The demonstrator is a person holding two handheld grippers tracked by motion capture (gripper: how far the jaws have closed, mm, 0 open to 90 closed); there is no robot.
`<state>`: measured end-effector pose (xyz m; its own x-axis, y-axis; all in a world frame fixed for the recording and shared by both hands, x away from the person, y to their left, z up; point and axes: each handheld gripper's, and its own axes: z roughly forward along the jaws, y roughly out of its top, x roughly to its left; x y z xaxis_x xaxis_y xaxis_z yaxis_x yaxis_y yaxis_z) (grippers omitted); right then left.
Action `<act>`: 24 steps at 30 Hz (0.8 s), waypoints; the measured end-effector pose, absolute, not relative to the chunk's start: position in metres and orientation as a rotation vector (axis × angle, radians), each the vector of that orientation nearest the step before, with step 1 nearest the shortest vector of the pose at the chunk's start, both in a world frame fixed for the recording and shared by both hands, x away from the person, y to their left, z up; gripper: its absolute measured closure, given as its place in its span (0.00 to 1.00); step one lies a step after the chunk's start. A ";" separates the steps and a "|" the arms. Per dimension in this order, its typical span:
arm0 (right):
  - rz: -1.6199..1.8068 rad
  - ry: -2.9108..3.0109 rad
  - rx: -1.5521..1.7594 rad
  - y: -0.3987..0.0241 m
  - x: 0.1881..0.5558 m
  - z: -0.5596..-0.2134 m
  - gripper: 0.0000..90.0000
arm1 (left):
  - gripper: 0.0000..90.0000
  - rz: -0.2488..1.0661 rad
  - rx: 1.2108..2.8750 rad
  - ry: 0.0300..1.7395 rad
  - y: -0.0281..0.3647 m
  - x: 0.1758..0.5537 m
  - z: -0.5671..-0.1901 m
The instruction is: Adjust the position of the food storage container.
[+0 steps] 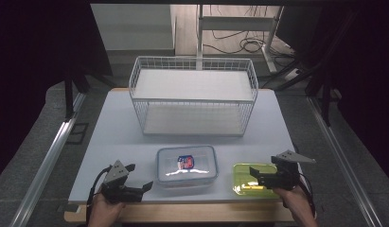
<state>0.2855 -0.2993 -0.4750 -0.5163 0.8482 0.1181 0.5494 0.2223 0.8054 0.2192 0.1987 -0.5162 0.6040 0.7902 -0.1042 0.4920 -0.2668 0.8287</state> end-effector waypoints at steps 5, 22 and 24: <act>1.166 2.149 1.304 -0.297 0.284 -0.475 0.00 | 0.08 0.437 1.899 1.016 0.200 0.218 -0.513; 1.143 2.252 1.344 -0.295 0.284 -0.476 0.17 | 0.08 0.457 1.947 0.970 0.197 0.217 -0.517; 1.130 2.259 1.325 -0.292 0.282 -0.474 0.22 | 0.08 0.455 1.938 0.972 0.198 0.217 -0.516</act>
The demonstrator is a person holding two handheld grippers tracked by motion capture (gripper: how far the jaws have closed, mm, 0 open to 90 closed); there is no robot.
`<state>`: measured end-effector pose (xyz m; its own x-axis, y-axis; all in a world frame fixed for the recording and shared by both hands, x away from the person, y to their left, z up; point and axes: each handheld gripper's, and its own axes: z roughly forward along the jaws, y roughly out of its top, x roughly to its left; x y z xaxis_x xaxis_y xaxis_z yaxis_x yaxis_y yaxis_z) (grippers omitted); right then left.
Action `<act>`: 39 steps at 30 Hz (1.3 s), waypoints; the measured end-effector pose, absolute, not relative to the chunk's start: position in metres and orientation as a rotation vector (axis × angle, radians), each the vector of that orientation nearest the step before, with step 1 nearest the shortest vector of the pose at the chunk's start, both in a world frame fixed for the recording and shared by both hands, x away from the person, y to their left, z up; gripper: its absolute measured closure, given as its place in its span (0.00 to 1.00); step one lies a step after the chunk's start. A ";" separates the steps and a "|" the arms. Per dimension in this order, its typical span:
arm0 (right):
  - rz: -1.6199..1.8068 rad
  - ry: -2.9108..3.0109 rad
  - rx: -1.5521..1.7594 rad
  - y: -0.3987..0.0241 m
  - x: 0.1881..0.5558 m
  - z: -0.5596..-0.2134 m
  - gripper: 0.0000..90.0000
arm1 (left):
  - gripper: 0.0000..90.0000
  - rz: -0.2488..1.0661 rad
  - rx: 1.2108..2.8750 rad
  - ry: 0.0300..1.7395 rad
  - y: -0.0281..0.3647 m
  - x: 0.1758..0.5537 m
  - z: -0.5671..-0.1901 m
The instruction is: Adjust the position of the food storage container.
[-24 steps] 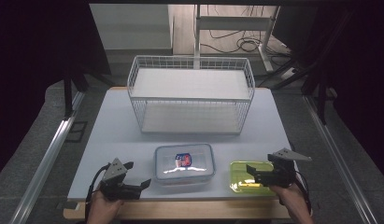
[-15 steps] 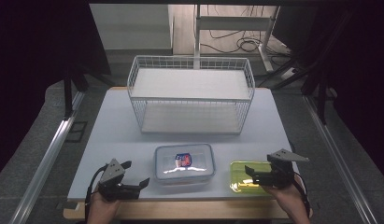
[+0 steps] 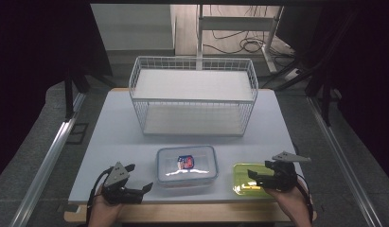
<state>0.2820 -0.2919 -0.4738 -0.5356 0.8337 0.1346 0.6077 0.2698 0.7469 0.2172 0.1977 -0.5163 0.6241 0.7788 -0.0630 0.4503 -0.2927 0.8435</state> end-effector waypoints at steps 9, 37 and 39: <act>1.117 2.378 1.115 -0.264 0.267 -0.465 0.54 | 0.08 0.455 1.938 0.973 0.199 0.217 -0.517; 1.045 2.591 0.968 -0.219 0.228 -0.485 0.99 | 0.08 0.453 1.951 0.972 0.198 0.218 -0.518; 1.043 2.587 0.968 -0.220 0.228 -0.485 0.99 | 0.08 0.453 1.952 0.971 0.198 0.218 -0.518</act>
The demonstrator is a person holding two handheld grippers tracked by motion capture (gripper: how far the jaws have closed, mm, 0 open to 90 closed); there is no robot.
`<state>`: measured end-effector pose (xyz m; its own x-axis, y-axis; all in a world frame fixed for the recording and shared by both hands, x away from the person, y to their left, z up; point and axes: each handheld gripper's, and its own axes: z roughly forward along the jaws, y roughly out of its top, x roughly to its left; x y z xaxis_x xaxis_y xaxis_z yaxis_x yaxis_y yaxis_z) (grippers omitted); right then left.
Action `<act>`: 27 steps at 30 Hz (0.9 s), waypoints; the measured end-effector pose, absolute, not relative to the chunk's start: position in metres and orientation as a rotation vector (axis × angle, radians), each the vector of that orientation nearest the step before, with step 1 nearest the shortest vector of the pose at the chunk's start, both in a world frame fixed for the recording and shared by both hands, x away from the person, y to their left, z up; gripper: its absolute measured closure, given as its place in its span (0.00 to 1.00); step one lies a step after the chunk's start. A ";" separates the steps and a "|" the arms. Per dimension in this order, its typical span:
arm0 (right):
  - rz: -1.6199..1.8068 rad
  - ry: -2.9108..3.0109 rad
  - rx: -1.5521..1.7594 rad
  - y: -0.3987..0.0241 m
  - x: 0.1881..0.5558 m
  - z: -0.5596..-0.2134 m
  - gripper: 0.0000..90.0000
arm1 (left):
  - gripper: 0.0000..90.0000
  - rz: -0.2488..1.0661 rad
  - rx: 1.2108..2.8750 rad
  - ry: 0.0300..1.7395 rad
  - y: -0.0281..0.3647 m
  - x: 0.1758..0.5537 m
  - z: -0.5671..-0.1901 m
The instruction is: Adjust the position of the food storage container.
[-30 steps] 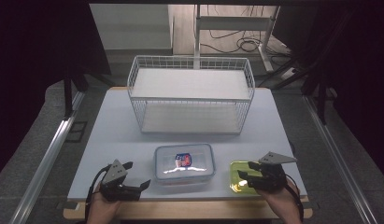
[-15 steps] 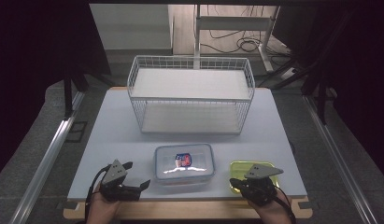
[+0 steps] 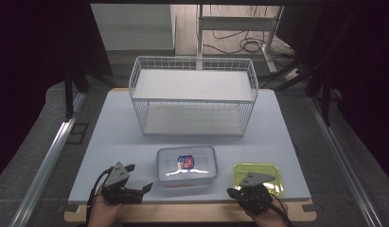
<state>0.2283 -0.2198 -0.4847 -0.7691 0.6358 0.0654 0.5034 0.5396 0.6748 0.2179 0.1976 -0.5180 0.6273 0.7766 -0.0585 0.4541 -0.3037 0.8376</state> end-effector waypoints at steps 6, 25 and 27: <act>0.990 2.542 1.035 -0.240 0.237 -0.484 0.99 | 0.08 0.455 1.956 0.968 0.197 0.218 -0.518; 0.906 2.408 1.292 -0.325 0.242 -0.491 0.99 | 0.08 0.451 1.963 0.978 0.196 0.219 -0.520; 0.896 2.394 1.302 -0.328 0.244 -0.491 0.99 | 0.08 0.450 1.963 0.980 0.196 0.219 -0.520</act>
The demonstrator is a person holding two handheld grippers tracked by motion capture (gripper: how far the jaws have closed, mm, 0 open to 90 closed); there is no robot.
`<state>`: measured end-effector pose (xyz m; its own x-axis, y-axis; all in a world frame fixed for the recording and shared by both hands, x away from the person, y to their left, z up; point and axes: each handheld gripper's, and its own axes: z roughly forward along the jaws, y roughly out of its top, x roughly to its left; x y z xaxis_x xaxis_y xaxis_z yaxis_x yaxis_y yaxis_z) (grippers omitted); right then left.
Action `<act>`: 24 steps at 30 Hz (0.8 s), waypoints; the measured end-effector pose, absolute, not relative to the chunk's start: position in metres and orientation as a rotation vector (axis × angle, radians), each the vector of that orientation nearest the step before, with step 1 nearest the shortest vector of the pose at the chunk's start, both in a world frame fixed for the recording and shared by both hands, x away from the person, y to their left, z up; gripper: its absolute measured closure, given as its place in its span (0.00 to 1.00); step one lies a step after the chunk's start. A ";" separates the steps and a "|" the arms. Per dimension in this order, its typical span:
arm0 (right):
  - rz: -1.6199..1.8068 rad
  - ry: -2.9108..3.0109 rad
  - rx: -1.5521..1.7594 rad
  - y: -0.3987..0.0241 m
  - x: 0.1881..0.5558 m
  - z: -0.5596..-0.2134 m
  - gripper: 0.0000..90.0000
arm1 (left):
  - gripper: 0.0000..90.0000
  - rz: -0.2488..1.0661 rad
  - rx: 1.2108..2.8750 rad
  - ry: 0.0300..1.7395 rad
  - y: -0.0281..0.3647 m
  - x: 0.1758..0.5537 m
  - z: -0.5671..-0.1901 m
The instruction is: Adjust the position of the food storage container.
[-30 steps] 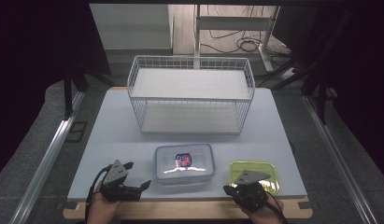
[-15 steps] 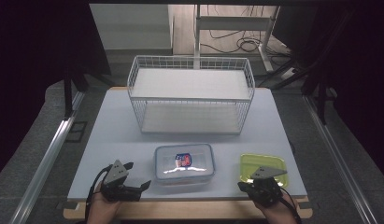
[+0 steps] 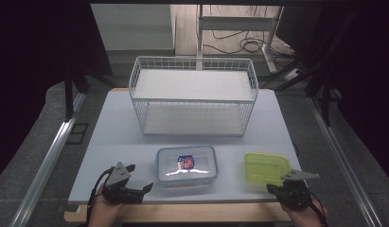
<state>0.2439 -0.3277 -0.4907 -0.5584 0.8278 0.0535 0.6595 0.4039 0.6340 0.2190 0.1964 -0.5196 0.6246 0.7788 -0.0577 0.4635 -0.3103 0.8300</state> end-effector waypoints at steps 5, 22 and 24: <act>0.900 2.361 1.355 -0.340 0.248 -0.491 0.99 | 0.08 0.450 1.964 0.979 0.196 0.219 -0.520; 0.967 2.505 1.069 -0.245 0.278 -0.482 0.99 | 0.08 0.450 1.967 0.981 0.196 0.220 -0.520; 0.975 2.504 1.094 -0.247 0.285 -0.484 0.99 | 0.08 0.445 1.964 0.984 0.196 0.220 -0.521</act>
<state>0.2855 -0.2474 -0.4842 -0.6906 0.7219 0.0442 0.5617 0.4969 0.6615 0.2205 0.1963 -0.5206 0.6237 0.7792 -0.0621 0.4685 -0.3090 0.8276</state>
